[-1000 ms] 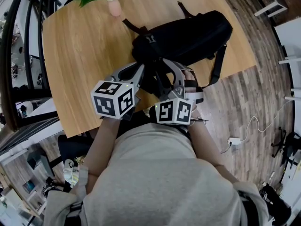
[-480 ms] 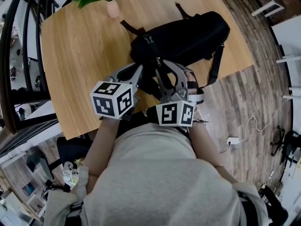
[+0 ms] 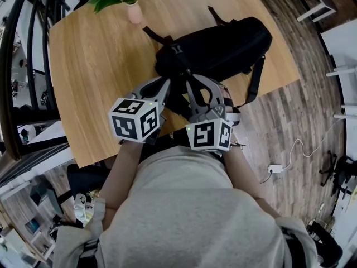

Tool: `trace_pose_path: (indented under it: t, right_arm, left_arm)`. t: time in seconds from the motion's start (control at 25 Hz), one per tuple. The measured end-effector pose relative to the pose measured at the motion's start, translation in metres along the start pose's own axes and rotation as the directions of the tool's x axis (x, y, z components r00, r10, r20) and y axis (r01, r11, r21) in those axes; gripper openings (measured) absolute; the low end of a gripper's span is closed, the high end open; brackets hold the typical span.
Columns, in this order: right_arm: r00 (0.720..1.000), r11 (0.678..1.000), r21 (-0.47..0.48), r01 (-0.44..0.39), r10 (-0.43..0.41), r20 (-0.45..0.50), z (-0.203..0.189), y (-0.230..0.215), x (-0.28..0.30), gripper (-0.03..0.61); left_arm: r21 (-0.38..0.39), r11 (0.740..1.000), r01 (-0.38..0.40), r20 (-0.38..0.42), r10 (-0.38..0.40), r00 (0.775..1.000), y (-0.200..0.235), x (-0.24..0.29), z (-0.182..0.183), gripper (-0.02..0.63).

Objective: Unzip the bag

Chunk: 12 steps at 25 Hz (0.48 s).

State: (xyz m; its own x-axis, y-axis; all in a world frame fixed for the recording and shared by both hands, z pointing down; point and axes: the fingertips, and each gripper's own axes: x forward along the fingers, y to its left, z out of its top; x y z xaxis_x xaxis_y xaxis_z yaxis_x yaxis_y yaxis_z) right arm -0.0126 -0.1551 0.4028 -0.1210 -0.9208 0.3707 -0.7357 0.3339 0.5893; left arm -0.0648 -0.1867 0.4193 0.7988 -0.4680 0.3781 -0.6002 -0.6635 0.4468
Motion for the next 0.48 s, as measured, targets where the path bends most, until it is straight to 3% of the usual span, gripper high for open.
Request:
trace_pose_path:
  t: [0.24, 0.48]
  right_arm:
    - [1.000, 0.996, 0.089, -0.029, 0.029, 0.003, 0.0005, -0.0032, 0.0074, 0.055]
    - [0.999, 0.993, 0.112, -0.039, 0.040, -0.010, -0.0029, -0.0048, 0.0095, 0.014]
  left_arm:
    - [-0.002, 1.000, 0.004, 0.000, -0.004, 1.000, -0.0010, 0.0006, -0.0003, 0.049]
    - [-0.006, 1.000, 0.011, -0.001, -0.011, 1.000, -0.0002, 0.0009, 0.0000, 0.049]
